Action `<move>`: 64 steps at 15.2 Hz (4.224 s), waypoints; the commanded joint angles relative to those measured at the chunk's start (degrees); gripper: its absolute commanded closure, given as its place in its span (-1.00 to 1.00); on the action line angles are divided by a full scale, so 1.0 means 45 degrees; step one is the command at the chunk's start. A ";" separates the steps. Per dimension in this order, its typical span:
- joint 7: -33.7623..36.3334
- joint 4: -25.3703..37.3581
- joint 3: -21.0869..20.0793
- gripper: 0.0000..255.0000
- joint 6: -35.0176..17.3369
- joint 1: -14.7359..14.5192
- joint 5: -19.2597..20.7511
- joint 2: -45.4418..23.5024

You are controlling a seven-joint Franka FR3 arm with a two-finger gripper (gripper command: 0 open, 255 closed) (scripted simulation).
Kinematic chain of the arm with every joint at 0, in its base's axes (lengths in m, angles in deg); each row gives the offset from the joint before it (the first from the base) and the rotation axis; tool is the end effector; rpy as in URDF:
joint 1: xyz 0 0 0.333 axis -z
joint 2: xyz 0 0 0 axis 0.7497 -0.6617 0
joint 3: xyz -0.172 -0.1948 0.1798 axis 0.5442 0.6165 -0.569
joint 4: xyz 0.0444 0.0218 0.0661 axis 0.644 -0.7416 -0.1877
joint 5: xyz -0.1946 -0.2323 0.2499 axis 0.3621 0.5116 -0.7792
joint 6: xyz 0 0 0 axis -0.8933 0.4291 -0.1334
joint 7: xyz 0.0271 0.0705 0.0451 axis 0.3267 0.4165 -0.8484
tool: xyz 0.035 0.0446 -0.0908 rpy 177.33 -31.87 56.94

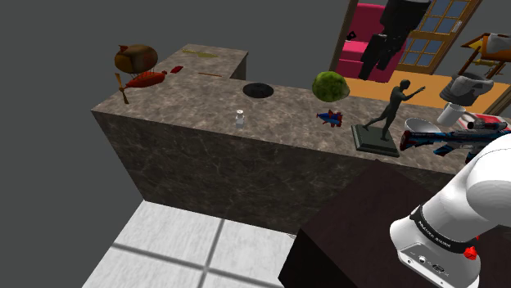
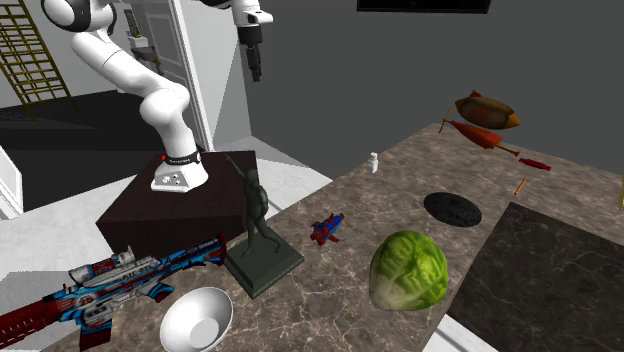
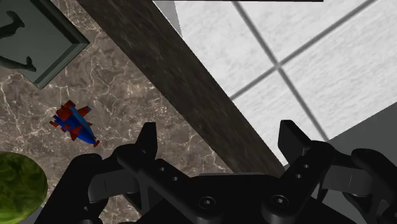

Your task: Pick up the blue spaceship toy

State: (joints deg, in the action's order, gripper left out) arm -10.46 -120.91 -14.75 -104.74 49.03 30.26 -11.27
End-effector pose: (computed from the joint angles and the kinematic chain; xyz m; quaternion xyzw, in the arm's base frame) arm 0.3232 0.0073 0.5722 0.9993 0.0079 0.0327 0.0140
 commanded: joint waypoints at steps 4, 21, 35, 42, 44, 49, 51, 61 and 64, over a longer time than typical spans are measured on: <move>-0.0930 -0.0135 0.0643 -1.00 -0.0727 0.0153 0.0392 -0.0900; -0.6007 0.1972 0.3570 -1.00 -0.4333 0.0786 0.1206 -0.8237; -0.9762 0.7199 0.3976 -1.00 -0.5104 0.2082 0.0128 -1.5585; -1.0991 1.1265 0.3688 -1.00 -0.4373 0.3048 -0.0066 -1.9469; -1.1067 1.1685 0.3645 -1.00 -0.4370 0.3147 -0.0081 -1.9928; -1.1020 1.1778 0.3567 -1.00 -0.4854 0.3214 -0.0156 -2.0512; -1.1006 1.1821 0.3542 -1.00 -0.5000 0.3236 -0.0180 -2.0702; -1.1006 1.1909 0.3535 1.00 -0.4967 0.3246 -0.0186 -2.0757; -1.1025 1.1763 0.3574 1.00 -0.4816 0.3208 -0.0151 -2.0459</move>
State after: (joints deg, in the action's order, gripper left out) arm -60.00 -68.02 1.26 -126.81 63.46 29.53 -103.70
